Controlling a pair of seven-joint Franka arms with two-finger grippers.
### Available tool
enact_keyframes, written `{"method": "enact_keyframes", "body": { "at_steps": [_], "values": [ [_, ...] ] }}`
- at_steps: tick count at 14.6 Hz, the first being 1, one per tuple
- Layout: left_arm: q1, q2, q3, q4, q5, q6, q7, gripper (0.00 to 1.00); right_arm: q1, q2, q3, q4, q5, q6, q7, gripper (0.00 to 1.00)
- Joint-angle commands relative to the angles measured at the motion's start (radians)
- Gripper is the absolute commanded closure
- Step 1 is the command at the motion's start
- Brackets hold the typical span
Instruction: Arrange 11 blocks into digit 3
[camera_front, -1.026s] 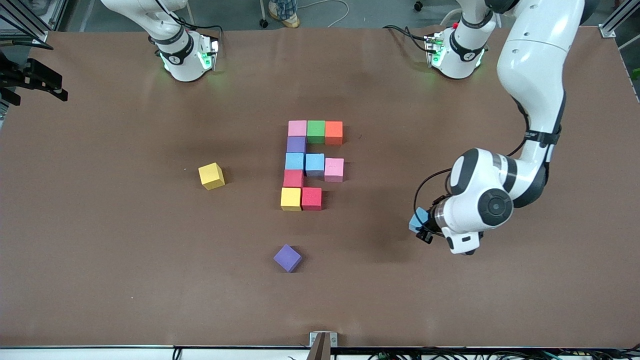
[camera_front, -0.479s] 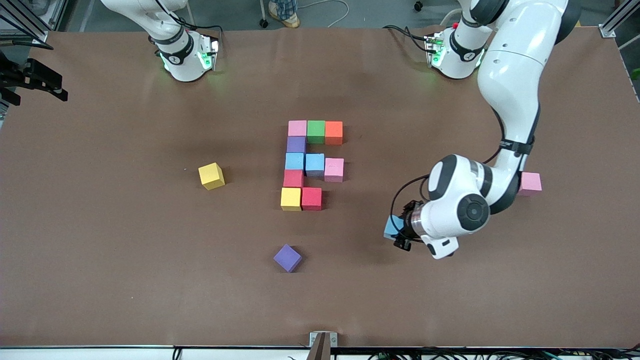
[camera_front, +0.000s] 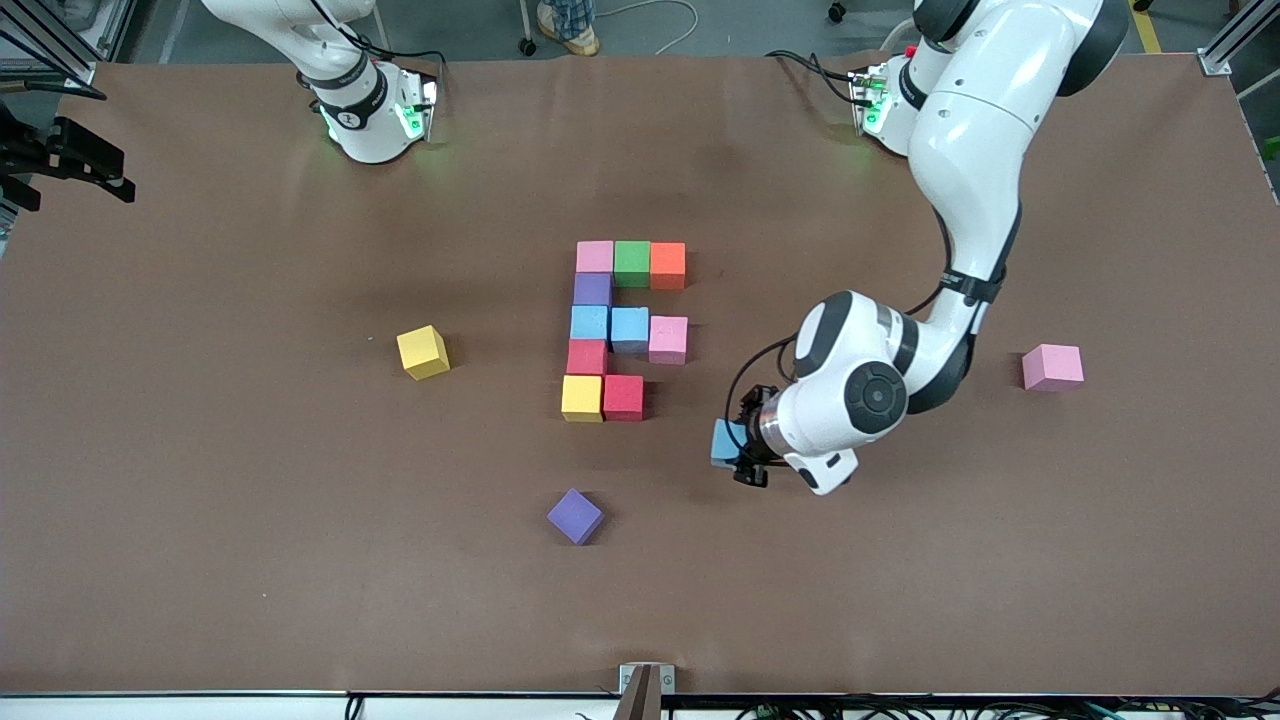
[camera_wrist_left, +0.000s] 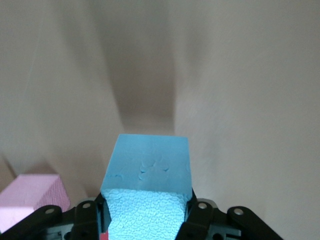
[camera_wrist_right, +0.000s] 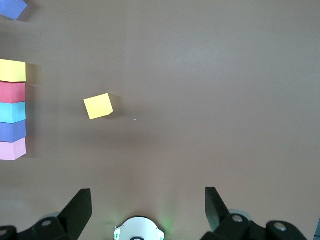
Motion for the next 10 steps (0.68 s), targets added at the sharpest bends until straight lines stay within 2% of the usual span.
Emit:
{"method": "enact_keyframes", "body": {
  "at_steps": [1, 4, 7, 10],
  "values": [
    [-0.046, 0.022, 0.005, 0.015, -0.03, 0.038, -0.024, 0.77, 0.009, -0.017, 0.0, -0.018, -0.017, 0.001, 0.006, 0.0],
    [-0.108, 0.039, 0.011, -0.022, -0.021, 0.102, -0.091, 0.76, 0.014, -0.017, 0.0, -0.018, -0.018, 0.001, 0.004, 0.0],
    [-0.103, 0.034, 0.016, -0.034, -0.018, 0.103, -0.102, 0.75, 0.014, -0.017, 0.0, -0.018, -0.018, 0.003, 0.006, 0.0],
    [-0.103, 0.013, 0.016, -0.089, -0.018, 0.129, -0.105, 0.75, 0.014, -0.017, 0.0, -0.018, -0.018, 0.001, 0.006, 0.0]
  ]
}}
